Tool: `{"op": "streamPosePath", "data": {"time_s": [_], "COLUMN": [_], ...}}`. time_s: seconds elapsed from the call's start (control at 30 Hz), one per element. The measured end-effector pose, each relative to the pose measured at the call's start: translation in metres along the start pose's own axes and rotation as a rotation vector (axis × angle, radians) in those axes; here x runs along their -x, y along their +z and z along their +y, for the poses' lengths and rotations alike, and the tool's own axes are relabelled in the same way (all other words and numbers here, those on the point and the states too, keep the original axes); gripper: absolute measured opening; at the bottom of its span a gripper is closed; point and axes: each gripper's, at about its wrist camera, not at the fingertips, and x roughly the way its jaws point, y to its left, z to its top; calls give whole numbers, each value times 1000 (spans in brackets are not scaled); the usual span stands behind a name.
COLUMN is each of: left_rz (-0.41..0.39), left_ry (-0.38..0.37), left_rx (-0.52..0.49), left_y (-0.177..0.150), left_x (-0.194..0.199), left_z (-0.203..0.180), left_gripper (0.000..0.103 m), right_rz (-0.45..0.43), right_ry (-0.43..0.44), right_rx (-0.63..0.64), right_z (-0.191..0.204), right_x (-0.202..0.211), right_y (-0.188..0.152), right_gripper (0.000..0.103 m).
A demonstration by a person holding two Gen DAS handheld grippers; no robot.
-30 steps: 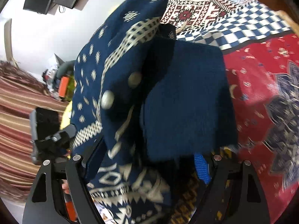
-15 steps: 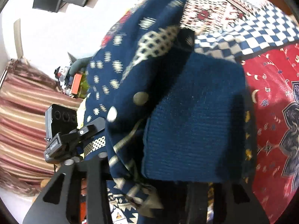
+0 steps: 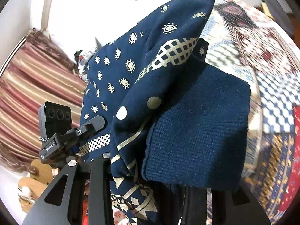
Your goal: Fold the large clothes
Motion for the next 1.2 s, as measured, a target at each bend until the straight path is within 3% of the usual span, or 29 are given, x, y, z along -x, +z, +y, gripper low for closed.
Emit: {"op": "streamPosePath", "data": {"time_s": [0.23, 0.43, 0.6, 0.67, 0.73, 0.8, 0.97, 1.1, 1.2], "left_rz": [-67, -54, 42, 38, 23, 15, 11, 38, 73], "left_ry": [39, 97, 153, 115, 90, 118, 245, 371, 460], "left_rx": [60, 173, 299, 308, 287, 247, 132, 23, -41], "left_y": [28, 38, 28, 20, 18, 15, 3, -25, -53], "left_x": [41, 16, -22, -26, -20, -14, 3, 15, 24], "left_z": [63, 153, 239, 259, 259, 251, 220, 187, 166], "left_gripper": [67, 67, 67, 69, 71, 73, 81, 84, 84], "right_rz": [51, 139, 201, 217, 210, 224, 219, 216, 203], "right_ry": [19, 21, -24, -59, 17, 22, -177, -350, -378], "right_rx": [57, 35, -6, -12, -45, -40, 129, 228, 271], "right_z": [29, 22, -10, -26, -36, -40, -13, -6, 1], "right_x": [-61, -156, -232, -249, -249, -242, -215, -184, -156], "right_y": [25, 42, 33, 26, 24, 23, 13, -5, -20], "right_gripper": [34, 34, 34, 34, 37, 38, 47, 48, 48]}}
